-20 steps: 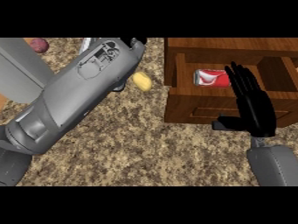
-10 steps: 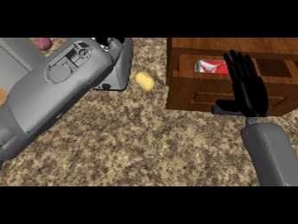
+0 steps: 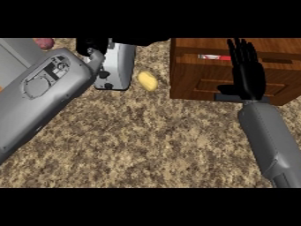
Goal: Pick up the can, place it into the drawer and close the drawer
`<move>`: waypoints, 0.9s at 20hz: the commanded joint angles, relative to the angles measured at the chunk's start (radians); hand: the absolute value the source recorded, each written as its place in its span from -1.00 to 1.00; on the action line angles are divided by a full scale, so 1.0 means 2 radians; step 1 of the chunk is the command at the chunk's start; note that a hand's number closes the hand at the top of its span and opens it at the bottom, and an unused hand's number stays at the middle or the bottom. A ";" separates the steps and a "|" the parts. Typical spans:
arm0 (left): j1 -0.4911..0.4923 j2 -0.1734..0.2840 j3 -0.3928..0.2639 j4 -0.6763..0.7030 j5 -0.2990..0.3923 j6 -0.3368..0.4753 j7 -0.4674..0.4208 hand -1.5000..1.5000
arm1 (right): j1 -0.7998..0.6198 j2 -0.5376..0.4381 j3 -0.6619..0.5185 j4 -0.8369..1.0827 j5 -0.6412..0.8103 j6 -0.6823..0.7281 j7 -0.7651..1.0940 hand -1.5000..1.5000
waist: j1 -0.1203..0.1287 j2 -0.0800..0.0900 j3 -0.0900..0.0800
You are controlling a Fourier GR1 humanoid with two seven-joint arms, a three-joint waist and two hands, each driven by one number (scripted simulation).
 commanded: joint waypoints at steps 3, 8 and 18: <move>0.063 0.014 -0.002 -0.043 -0.007 -0.006 -0.007 -1.00 | -0.093 0.012 -0.021 0.110 0.002 -0.015 0.012 -1.00 | 0.007 0.011 0.008; 0.086 0.034 0.007 -0.083 -0.013 -0.008 0.002 -1.00 | -0.138 0.004 -0.041 0.181 0.001 -0.061 0.002 -1.00 | 0.008 0.014 0.008; 0.157 0.054 0.011 -0.133 -0.027 -0.023 -0.032 -1.00 | -0.216 -0.016 -0.061 0.241 -0.003 -0.050 0.010 -1.00 | 0.018 0.017 0.008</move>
